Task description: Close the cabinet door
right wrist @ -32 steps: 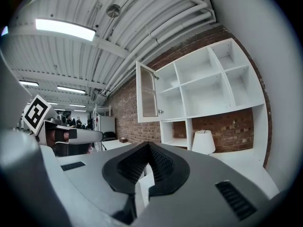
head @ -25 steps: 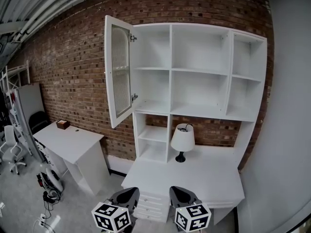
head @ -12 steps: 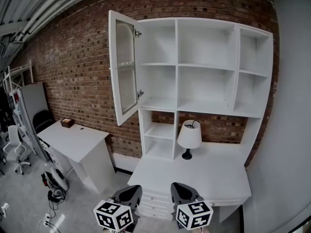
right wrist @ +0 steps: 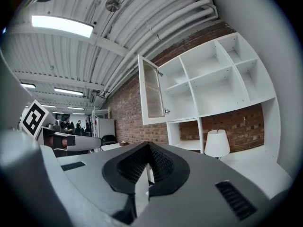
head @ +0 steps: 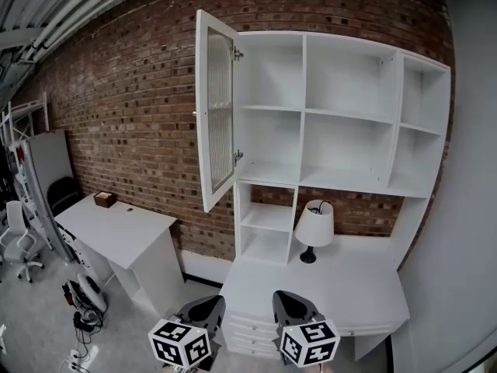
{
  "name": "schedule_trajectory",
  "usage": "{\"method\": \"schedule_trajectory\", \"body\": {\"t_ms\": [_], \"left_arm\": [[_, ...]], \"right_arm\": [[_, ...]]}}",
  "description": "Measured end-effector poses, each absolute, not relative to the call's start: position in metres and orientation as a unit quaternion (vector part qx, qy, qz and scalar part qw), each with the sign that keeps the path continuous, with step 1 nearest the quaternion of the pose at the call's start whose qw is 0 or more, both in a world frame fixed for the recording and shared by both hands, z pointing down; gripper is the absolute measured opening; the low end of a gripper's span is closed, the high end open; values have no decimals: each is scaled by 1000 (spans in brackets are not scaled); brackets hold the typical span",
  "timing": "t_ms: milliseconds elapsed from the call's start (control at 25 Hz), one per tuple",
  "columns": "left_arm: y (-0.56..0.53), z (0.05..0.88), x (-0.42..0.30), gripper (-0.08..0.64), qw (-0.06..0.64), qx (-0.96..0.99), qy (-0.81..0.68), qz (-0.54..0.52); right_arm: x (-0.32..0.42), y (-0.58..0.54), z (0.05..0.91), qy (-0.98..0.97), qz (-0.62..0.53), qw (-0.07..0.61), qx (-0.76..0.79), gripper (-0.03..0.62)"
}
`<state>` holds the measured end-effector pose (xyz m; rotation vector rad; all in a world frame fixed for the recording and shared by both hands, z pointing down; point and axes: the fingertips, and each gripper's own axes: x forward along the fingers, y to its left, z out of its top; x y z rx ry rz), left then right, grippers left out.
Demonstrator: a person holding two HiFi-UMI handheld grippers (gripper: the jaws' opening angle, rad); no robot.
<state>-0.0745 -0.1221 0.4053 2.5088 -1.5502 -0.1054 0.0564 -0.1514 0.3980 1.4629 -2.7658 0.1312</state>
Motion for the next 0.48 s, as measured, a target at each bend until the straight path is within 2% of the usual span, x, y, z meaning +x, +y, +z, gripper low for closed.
{"method": "schedule_trajectory", "body": {"t_ms": [480], "left_arm": [[-186,405,-145,8,95,847,-521,-38]], "right_arm": [[-24,-210,396,-884,37,13,466,26]]}}
